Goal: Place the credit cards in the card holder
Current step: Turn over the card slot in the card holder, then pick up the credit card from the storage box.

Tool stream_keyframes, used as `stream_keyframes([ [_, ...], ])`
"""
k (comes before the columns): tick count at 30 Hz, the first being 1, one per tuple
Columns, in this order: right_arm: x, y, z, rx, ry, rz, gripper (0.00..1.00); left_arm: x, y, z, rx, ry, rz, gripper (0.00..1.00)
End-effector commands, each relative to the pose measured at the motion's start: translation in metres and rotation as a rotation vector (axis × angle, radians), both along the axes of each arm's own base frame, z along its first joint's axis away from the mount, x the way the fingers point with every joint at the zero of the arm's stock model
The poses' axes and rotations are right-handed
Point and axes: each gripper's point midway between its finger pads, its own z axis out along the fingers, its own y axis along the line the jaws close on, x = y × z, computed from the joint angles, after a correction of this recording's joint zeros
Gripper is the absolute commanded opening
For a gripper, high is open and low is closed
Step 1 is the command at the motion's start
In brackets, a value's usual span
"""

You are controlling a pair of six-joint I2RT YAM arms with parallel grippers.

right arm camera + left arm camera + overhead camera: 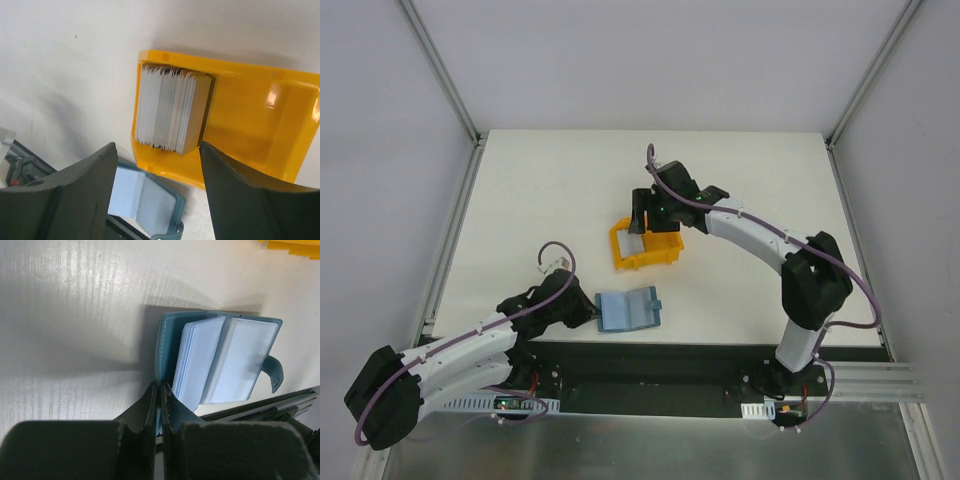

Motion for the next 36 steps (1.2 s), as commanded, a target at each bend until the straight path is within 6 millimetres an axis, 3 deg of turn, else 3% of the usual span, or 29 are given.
stream_keyframes([
  [1,0.017,0.009,-0.004,-0.001,0.022,0.044,0.7,0.007,-0.001,0.011,0.017,-0.043,-0.014,0.0],
  [9,0.031,0.019,-0.042,-0.011,0.096,0.05,0.73,0.005,-0.001,0.008,0.02,-0.029,-0.019,0.0],
  [18,0.022,0.026,-0.064,0.036,0.163,0.057,0.74,0.004,-0.001,0.007,0.026,-0.022,-0.026,0.0],
  [30,0.016,0.031,-0.069,0.089,0.217,0.072,0.75,0.003,-0.003,0.006,0.029,-0.008,-0.034,0.0],
  [36,0.016,0.035,-0.057,0.135,0.216,0.09,0.66,0.003,-0.003,0.006,0.028,-0.007,-0.035,0.0],
])
